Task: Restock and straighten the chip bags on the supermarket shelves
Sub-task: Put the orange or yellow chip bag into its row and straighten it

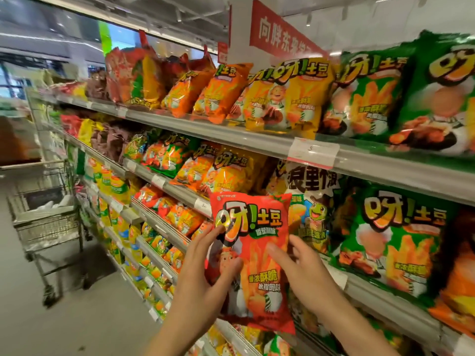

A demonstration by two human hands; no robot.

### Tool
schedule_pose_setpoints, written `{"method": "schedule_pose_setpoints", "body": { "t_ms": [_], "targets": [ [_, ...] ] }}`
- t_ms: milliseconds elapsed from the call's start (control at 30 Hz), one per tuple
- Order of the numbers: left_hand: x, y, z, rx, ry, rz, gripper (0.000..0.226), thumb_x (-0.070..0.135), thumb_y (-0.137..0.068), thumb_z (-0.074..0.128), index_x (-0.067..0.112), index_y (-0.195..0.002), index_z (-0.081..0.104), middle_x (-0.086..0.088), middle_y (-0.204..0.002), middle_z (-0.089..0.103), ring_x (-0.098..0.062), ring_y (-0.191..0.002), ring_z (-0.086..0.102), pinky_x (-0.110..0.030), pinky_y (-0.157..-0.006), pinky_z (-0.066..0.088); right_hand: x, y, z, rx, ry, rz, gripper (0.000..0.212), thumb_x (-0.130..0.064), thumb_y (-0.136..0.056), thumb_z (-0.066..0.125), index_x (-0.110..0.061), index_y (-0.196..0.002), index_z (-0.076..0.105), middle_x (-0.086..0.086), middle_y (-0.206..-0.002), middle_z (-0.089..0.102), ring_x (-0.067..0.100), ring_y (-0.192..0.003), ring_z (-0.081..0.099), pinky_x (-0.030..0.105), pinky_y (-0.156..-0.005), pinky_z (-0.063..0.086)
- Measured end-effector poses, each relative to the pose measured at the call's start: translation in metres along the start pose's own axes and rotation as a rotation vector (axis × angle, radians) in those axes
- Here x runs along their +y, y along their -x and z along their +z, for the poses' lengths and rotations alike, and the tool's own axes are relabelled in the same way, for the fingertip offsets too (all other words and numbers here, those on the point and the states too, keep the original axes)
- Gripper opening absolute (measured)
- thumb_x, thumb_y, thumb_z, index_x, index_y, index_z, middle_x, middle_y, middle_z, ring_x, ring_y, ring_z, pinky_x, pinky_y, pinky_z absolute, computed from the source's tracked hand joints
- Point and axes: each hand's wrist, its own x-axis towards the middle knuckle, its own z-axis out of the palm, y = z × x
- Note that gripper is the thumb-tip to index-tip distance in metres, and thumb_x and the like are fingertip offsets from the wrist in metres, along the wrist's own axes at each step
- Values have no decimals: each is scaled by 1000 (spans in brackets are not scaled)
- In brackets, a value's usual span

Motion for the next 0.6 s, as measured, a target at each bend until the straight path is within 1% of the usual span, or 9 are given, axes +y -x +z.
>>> {"method": "schedule_pose_setpoints", "body": {
  "t_ms": [67, 100, 167, 200, 233, 333, 400, 500, 600],
  "targets": [
    [-16, -25, -6, 12, -10, -5, 61, 56, -85, 68, 54, -141, 44, 31, -150, 38, 10, -142, 31, -29, -114, 34, 0, -31, 13, 22, 2, 24, 50, -61, -89, 62, -42, -134, 55, -24, -130, 62, -6, -122, 53, 25, -101, 47],
    [-23, -39, -8, 13, -15, -8, 61, 57, -86, 67, 52, -142, 44, 30, -150, 38, 10, -142, 31, -29, -115, 34, 1, -47, 19, 15, -2, 24, 40, -58, -91, 62, -50, -130, 56, -25, -129, 63, -8, -120, 54, 24, -100, 47],
    [-36, -66, -13, -5, -15, -10, 62, 62, -87, 66, 51, -143, 43, 28, -151, 39, 7, -143, 32, -32, -116, 35, -3, -74, 30, 15, 12, -2, 18, -54, -93, 61, -68, -103, 59, -40, -105, 67, -23, -97, 58, 7, -76, 48],
    [-42, -79, -15, -13, -9, -10, 64, 66, -85, 66, 51, -143, 42, 28, -151, 38, 5, -144, 33, -33, -116, 35, -7, -87, 34, 29, 20, 0, 14, -57, -92, 61, -70, -96, 58, -48, -96, 62, -28, -91, 55, 6, -69, 47],
    [-49, -91, -17, -17, -7, -7, 68, 69, -82, 67, 52, -143, 41, 29, -150, 38, 5, -143, 33, -32, -115, 36, -7, -99, 38, 46, 37, -2, 11, -62, -90, 60, -69, -97, 57, -52, -94, 59, -29, -92, 53, 8, -71, 45],
    [-67, -121, -18, -23, -23, 4, 72, 74, -77, 67, 59, -141, 37, 38, -145, 36, 13, -139, 32, -18, -106, 35, -4, -133, 49, 96, 54, -25, 36, -78, -78, 55, -61, -109, 56, -50, -103, 58, -25, -101, 53, 17, -85, 44],
    [-79, -135, -18, -20, -2, -1, 72, 73, -77, 69, 59, -140, 37, 38, -145, 37, 10, -140, 33, -21, -108, 36, -3, -150, 58, 117, 65, -37, 42, -79, -74, 54, -55, -108, 60, -40, -105, 66, -14, -103, 61, 25, -87, 51],
    [-97, -155, -17, -35, 30, -6, 74, 70, -77, 71, 56, -142, 38, 33, -147, 37, 6, -142, 33, -32, -114, 36, -4, -168, 66, 136, 100, -24, 55, -79, -77, 54, -45, -119, 59, -20, -114, 70, 2, -108, 65, 42, -96, 54],
    [-109, -175, -16, -58, 66, 28, 71, 64, -80, 72, 59, -142, 37, 33, -149, 36, 8, -143, 30, -23, -112, 33, -6, -181, 71, 183, 161, 11, 59, -78, -81, 52, -42, -128, 53, -20, -121, 66, 4, -113, 62, 41, -98, 53]
  ]
}}
